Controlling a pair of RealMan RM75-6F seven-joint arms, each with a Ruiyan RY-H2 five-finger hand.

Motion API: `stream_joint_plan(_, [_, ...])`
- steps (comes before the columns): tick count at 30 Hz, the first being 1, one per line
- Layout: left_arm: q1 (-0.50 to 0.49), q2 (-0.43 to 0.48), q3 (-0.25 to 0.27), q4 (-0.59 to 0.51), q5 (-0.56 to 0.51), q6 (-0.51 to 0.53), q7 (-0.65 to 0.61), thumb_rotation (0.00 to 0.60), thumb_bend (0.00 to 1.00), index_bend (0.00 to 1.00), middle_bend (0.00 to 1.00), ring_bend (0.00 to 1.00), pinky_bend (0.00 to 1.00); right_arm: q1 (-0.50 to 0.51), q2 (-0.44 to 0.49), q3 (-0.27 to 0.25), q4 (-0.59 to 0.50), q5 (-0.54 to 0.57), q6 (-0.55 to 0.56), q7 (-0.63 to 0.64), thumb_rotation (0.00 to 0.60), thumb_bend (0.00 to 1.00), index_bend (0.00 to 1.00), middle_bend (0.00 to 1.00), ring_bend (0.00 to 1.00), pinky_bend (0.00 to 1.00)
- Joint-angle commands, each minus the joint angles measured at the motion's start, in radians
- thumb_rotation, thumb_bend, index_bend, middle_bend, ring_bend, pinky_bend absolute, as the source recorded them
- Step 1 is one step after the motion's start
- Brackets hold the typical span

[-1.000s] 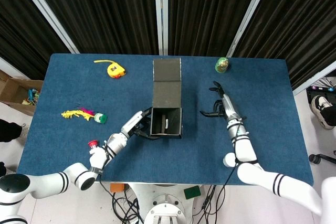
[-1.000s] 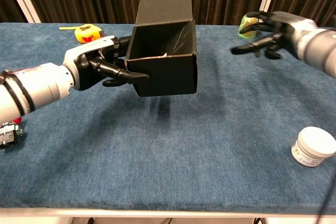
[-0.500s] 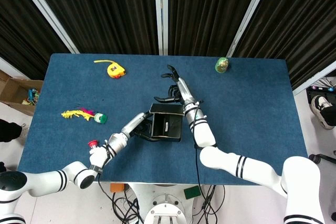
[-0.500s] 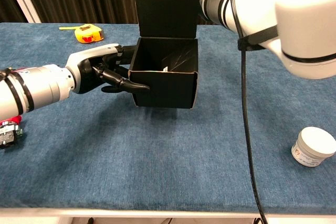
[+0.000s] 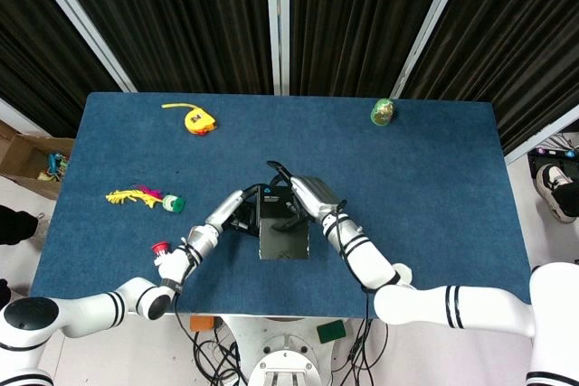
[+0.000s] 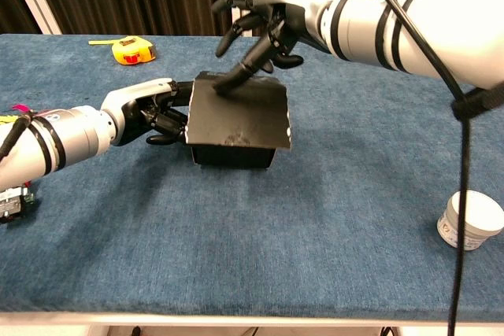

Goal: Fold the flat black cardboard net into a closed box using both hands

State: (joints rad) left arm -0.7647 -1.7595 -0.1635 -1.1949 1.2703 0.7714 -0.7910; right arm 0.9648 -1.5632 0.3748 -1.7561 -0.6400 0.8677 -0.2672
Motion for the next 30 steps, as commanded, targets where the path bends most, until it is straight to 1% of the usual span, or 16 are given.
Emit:
stream_joint_plan(1, [0.007,-0.014,-0.005,0.009,-0.031,-0.006,0.071,0.600,0.10,0.36,0.40,0.68,0.97,0.044,0.019,-0.073,-0.030,-0.024,0.089,-0.140,0.600,0.00,0.11,0.29,0.74,1.00])
stream_joint_plan(3, [0.009,-0.017,-0.007,0.010,-0.045,-0.004,0.118,0.600,0.09,0.30,0.37,0.67,0.97,0.056,0.004,-0.090,-0.029,-0.037,0.124,-0.186,0.600,0.00,0.12,0.28,0.74,1.00])
stream_joint_plan(5, [0.011,-0.018,-0.005,0.010,-0.054,0.000,0.169,0.596,0.09,0.21,0.31,0.67,0.97,0.067,-0.012,-0.098,-0.025,-0.035,0.146,-0.215,0.600,0.00,0.13,0.28,0.74,1.00])
stream_joint_plan(6, [0.013,-0.016,-0.005,0.006,-0.058,0.002,0.188,0.592,0.09,0.18,0.28,0.67,0.97,0.071,-0.019,-0.100,-0.020,-0.036,0.154,-0.224,0.600,0.00,0.13,0.27,0.74,1.00])
stream_joint_plan(7, [0.014,-0.014,-0.005,0.002,-0.061,0.002,0.205,0.580,0.09,0.13,0.24,0.67,0.98,0.073,-0.025,-0.101,-0.016,-0.034,0.157,-0.228,0.600,0.00,0.13,0.27,0.74,1.00])
stream_joint_plan(10, [0.020,-0.001,-0.002,-0.015,-0.068,0.005,0.259,0.522,0.09,0.05,0.17,0.66,0.97,0.079,-0.040,-0.097,-0.006,-0.028,0.165,-0.231,0.600,0.00,0.13,0.27,0.74,1.00])
stream_joint_plan(13, [0.026,0.014,0.004,-0.034,-0.069,0.014,0.313,0.491,0.09,0.02,0.14,0.64,0.97,0.081,-0.047,-0.098,-0.001,-0.023,0.167,-0.235,0.600,0.00,0.13,0.27,0.74,1.00])
stream_joint_plan(17, [0.034,0.046,0.020,-0.073,-0.059,0.036,0.414,0.465,0.09,0.00,0.11,0.62,0.96,0.076,-0.043,-0.102,-0.007,-0.028,0.177,-0.236,0.600,0.00,0.13,0.26,0.74,1.00])
stream_joint_plan(20, [0.032,0.081,0.027,-0.118,-0.071,0.016,0.463,0.457,0.09,0.00,0.08,0.60,0.95,0.072,-0.037,-0.108,-0.011,-0.027,0.178,-0.239,0.600,0.00,0.13,0.26,0.74,1.00])
stream_joint_plan(22, [0.027,0.114,0.033,-0.153,-0.086,-0.008,0.503,0.434,0.08,0.00,0.04,0.58,0.94,0.069,-0.034,-0.111,-0.017,-0.029,0.180,-0.239,0.600,0.00,0.13,0.26,0.74,1.00])
stream_joint_plan(25, [0.016,0.178,0.049,-0.212,-0.116,-0.038,0.594,0.396,0.08,0.00,0.00,0.54,0.90,0.062,-0.032,-0.118,-0.021,-0.039,0.186,-0.238,0.600,0.00,0.13,0.25,0.74,1.00])
stream_joint_plan(30, [0.004,0.277,0.080,-0.307,-0.223,-0.049,0.780,0.400,0.08,0.00,0.00,0.49,0.84,0.062,-0.043,-0.147,-0.011,-0.067,0.189,-0.263,0.600,0.00,0.14,0.26,0.74,1.00])
